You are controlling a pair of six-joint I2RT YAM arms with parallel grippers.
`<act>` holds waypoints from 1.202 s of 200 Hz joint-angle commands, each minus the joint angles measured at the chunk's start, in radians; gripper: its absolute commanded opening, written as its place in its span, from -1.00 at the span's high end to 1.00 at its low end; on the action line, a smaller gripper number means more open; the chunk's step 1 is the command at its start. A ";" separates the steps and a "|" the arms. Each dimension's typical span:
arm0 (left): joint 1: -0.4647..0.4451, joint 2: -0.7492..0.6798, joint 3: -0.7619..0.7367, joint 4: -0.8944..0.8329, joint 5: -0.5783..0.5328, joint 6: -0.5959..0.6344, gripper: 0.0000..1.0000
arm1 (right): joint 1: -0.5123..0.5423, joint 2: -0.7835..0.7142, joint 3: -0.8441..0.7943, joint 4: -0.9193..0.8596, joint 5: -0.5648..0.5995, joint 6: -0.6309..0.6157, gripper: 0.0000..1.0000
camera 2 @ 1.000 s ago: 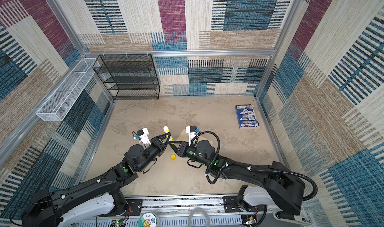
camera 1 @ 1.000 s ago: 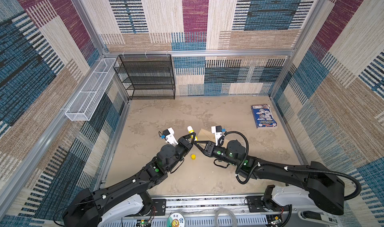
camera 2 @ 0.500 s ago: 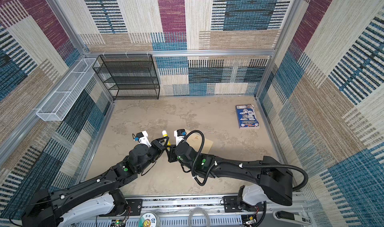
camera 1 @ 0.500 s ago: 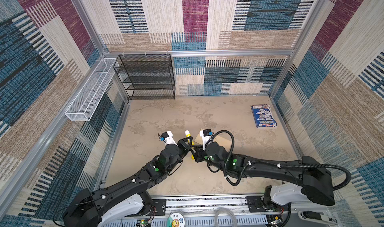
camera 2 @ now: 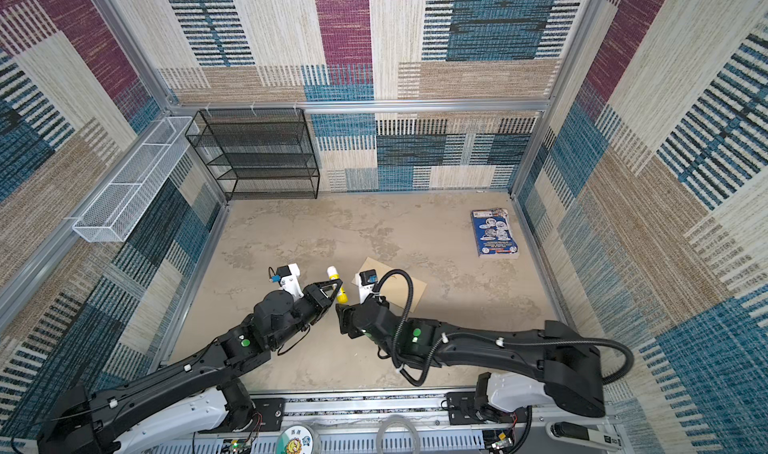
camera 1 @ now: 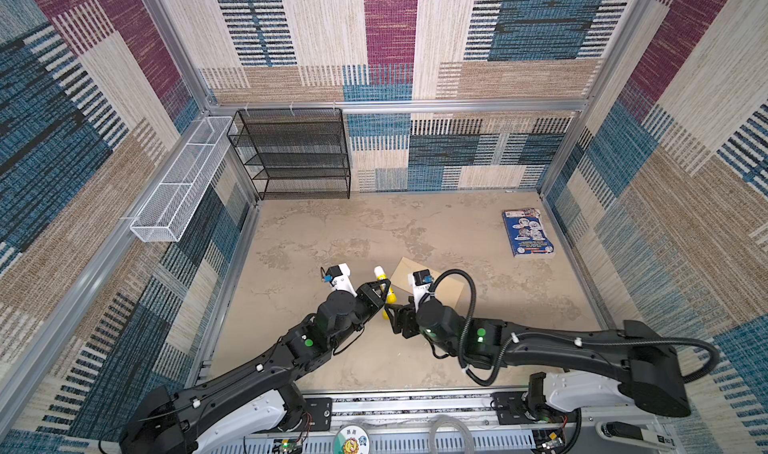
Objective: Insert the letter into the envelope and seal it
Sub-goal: 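Lower the right gripper to the yellow cap on the table and grasp it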
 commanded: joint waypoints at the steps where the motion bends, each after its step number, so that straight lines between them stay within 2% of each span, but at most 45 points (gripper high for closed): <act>1: 0.019 -0.060 0.037 -0.152 0.030 0.151 1.00 | -0.095 -0.174 -0.062 0.019 -0.211 0.073 -0.63; 20: 0.029 -0.114 0.091 -0.345 0.024 0.305 1.00 | -0.223 -0.279 -0.039 -0.089 -0.343 0.101 -0.66; 40: 0.029 -0.147 0.144 -0.496 0.038 0.490 1.00 | -0.377 -0.262 0.035 -0.180 -0.504 0.064 -0.67; 61: 0.029 -0.140 0.220 -0.660 0.088 0.683 1.00 | -0.487 -0.081 0.140 -0.234 -0.723 -0.027 -0.67; 79: 0.023 -0.114 0.260 -0.771 0.138 0.793 1.00 | -0.506 0.085 0.220 -0.264 -0.779 -0.100 -0.65; 106: -0.029 -0.073 0.250 -0.812 0.149 0.844 1.00 | -0.506 0.319 0.338 -0.309 -0.873 -0.188 -0.55; 141: -0.107 -0.044 0.237 -0.818 0.050 0.862 1.00 | -0.469 0.495 0.419 -0.348 -0.868 -0.231 -0.44; 183: -0.152 -0.018 0.245 -0.849 0.024 0.931 1.00 | -0.390 0.679 0.532 -0.407 -0.803 -0.270 -0.36; 240: -0.172 -0.095 0.209 -0.849 -0.021 0.936 1.00 | -0.335 0.778 0.600 -0.475 -0.674 -0.288 -0.23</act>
